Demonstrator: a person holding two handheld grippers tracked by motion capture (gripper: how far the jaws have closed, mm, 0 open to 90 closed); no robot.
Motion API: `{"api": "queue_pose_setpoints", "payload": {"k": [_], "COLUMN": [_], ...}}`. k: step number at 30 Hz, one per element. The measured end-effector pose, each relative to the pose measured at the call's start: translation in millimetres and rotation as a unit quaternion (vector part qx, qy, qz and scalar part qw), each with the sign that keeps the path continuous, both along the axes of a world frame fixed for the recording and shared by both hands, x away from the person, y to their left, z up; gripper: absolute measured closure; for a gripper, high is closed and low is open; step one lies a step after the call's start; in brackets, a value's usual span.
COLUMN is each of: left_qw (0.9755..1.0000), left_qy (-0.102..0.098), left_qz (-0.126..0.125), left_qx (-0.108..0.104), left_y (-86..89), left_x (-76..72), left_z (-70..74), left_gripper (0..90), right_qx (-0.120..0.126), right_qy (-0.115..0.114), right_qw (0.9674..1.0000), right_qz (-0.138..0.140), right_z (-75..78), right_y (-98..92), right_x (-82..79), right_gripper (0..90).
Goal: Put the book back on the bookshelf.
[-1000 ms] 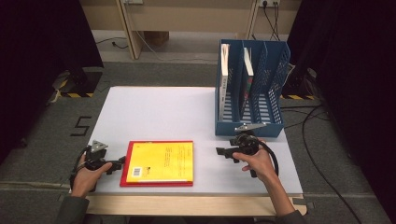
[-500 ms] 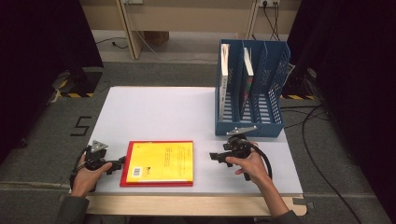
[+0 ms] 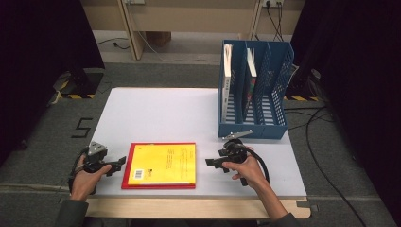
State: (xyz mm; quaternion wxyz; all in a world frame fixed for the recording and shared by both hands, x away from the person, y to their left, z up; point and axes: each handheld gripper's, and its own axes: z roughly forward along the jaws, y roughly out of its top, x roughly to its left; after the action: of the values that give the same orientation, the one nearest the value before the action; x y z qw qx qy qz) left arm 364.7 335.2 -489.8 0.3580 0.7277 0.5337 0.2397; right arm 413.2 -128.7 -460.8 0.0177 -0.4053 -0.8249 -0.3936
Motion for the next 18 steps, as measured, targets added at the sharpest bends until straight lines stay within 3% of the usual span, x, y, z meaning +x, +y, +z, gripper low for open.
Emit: {"api": "queue_pose_setpoints", "payload": {"k": [10,18], "left_qw": [0.9989,0.9985], "left_qy": [0.022,0.026], "left_qz": [-0.039,-0.045], "left_qx": [0.014,0.018], "left_y": [-17.6,-22.5], "left_x": [-2.7,-6.1], "left_z": [0.4,3.3], "left_gripper": [14.7,27.1], "right_qx": [-0.002,0.011], "right_qy": [0.003,0.018], "right_qw": [0.9999,0.9995], "right_qz": [0.01,0.022], "right_z": [-3.1,-9.6], "right_y": [10.3,19.3], "right_x": [-2.0,-1.5], "right_gripper": [21.4,21.5]}}
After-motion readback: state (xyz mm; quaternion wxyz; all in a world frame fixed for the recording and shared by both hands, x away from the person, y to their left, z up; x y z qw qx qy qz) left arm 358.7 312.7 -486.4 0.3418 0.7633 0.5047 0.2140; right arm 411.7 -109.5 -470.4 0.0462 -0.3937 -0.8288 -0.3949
